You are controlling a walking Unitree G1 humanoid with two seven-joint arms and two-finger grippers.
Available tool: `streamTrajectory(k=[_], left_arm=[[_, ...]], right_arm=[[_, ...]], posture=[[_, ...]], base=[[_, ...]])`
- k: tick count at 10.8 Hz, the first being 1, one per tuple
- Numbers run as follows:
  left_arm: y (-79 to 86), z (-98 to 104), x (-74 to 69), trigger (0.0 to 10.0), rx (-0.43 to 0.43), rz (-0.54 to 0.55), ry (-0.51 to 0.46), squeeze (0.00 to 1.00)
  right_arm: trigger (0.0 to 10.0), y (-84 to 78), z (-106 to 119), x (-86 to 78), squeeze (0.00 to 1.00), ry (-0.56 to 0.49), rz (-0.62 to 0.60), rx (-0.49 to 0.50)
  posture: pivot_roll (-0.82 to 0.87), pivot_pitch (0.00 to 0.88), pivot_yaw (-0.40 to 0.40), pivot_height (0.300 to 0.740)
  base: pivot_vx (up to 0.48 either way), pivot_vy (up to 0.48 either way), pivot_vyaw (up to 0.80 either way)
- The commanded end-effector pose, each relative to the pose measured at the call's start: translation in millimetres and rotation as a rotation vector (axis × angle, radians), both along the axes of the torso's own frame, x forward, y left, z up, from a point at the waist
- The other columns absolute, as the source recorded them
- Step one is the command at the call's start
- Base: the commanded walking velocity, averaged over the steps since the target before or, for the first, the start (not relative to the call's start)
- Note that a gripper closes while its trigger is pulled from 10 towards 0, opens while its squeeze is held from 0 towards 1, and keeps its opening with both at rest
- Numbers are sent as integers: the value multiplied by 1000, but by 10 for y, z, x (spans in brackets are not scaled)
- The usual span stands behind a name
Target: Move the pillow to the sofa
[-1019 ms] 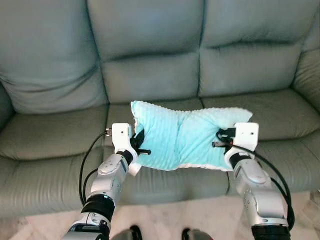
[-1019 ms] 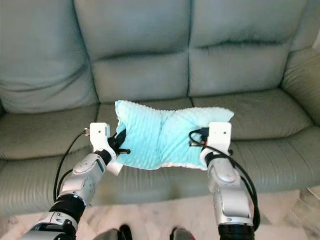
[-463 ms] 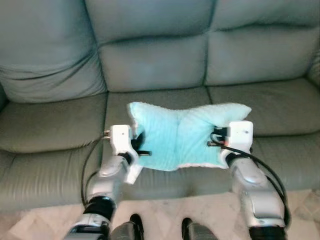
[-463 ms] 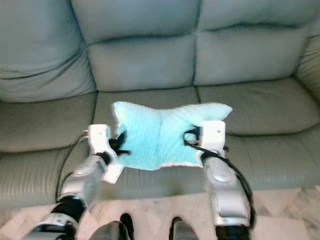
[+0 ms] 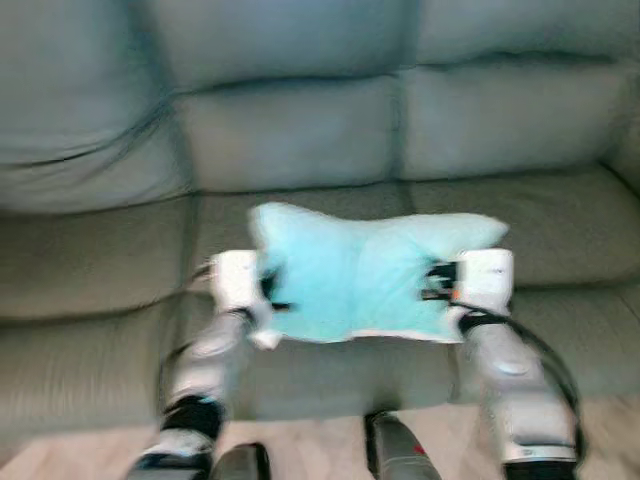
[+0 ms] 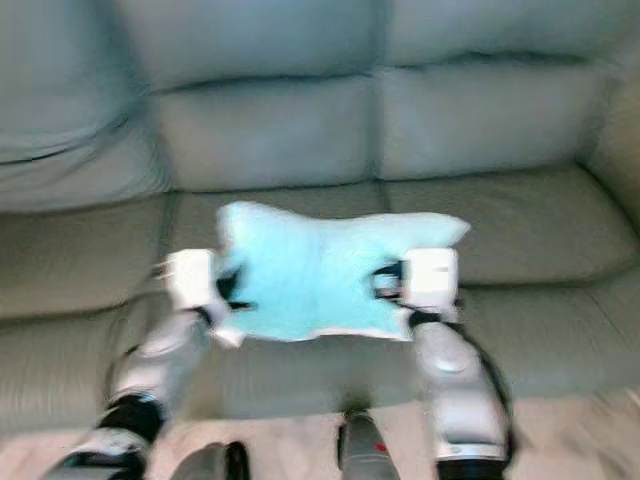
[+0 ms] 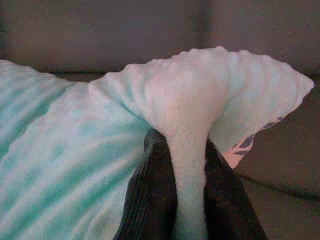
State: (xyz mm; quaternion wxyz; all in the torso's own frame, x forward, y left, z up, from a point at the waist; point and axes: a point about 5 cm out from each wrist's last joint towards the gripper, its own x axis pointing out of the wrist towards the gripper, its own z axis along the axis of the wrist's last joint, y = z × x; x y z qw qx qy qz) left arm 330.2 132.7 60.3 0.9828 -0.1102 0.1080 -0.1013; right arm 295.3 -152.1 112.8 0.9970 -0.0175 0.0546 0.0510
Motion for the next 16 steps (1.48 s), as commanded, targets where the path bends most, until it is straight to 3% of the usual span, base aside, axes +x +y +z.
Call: streamTrajectory(k=[1,4,7,8,12,16], left_arm=[[8,-54,-35,10000,21,21,10,0],[127,-67,-47,10000,65,79,-1,0],[317,-32,-61,10000,86,144,-53,0],[369,47,-17,10000,59,177,-90,0],[302,206,34,10000,-15,150,-186,0],[343,179,27,10000,-10,177,-171,0]], right_arm=[[10000,-39,14,-41,0,-15,-1,-4],[10000,-4,40,-18,0,-43,38,12],[10000,-6,58,64,0,-69,49,16],[10000,0,70,117,0,-71,58,7],[10000,80,90,182,0,-106,71,-42],[10000,114,51,168,0,-108,69,-10]], posture=[[-194,301,46,740],[-188,297,46,740],[-138,236,41,740],[-128,230,29,740],[-122,207,26,740],[-120,208,15,740]], base=[[0,0,0],[0,0,0],[0,0,0],[0,0,0],[0,0,0],[0,0,0]])
